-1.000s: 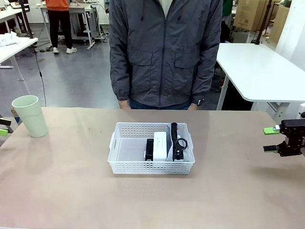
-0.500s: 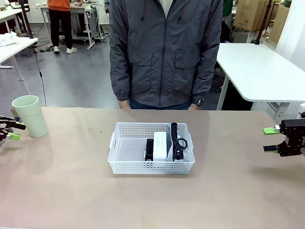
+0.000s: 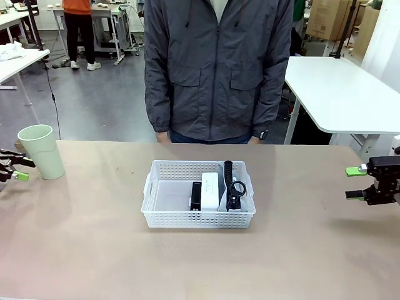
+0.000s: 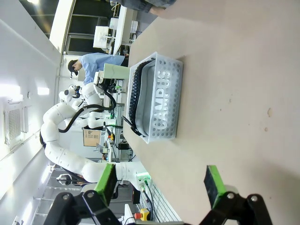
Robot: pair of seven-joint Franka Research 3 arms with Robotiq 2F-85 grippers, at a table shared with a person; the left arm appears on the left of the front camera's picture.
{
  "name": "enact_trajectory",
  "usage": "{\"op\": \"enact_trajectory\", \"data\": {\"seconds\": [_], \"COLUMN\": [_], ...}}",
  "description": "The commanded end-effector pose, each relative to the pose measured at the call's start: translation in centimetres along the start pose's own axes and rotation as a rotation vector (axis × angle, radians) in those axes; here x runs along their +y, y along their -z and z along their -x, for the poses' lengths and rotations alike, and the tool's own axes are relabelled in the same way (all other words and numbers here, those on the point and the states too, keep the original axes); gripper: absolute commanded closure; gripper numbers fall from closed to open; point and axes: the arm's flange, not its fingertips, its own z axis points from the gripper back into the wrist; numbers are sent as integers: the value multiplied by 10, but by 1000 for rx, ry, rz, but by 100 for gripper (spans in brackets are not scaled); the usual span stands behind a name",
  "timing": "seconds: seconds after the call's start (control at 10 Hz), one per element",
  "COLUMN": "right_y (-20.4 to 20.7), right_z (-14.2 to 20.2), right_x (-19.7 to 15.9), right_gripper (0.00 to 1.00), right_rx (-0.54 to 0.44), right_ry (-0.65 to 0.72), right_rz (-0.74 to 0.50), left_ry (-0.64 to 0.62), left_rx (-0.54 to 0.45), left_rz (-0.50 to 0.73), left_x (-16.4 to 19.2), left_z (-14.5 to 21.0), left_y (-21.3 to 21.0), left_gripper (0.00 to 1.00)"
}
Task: Efficiently arrange items inside the basket to fit them all.
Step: Pick up the Reusable plastic cup and place it inside the Organizing basket.
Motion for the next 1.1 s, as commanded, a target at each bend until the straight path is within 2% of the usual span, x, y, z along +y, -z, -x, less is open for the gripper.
{"op": "enact_trajectory", "data": {"seconds": [0.0, 0.2, 0.5, 0.8, 1.0], "right_y": [-3, -3, -3, -3, -3], "right_z": [2, 2, 2, 2, 2], "right_x": [3, 3, 3, 3, 3], "right_gripper": [0, 0, 0, 0, 0], "right_rx": [13, 13, 13, 13, 13], "right_ry": [6, 6, 6, 6, 6], "right_rz": [0, 0, 0, 0, 0], "left_ry": [56, 71, 71, 125, 125], "left_rx": [-75, -112, -98, -211, -244], "left_rz": [-84, -80, -15, -27, 39], "left_x": [7, 11, 16, 15, 14], "left_z": [-1, -1, 2, -5, -6], "left_y": [6, 16, 30, 49, 60], "left_gripper": [0, 0, 0, 0, 0]}}
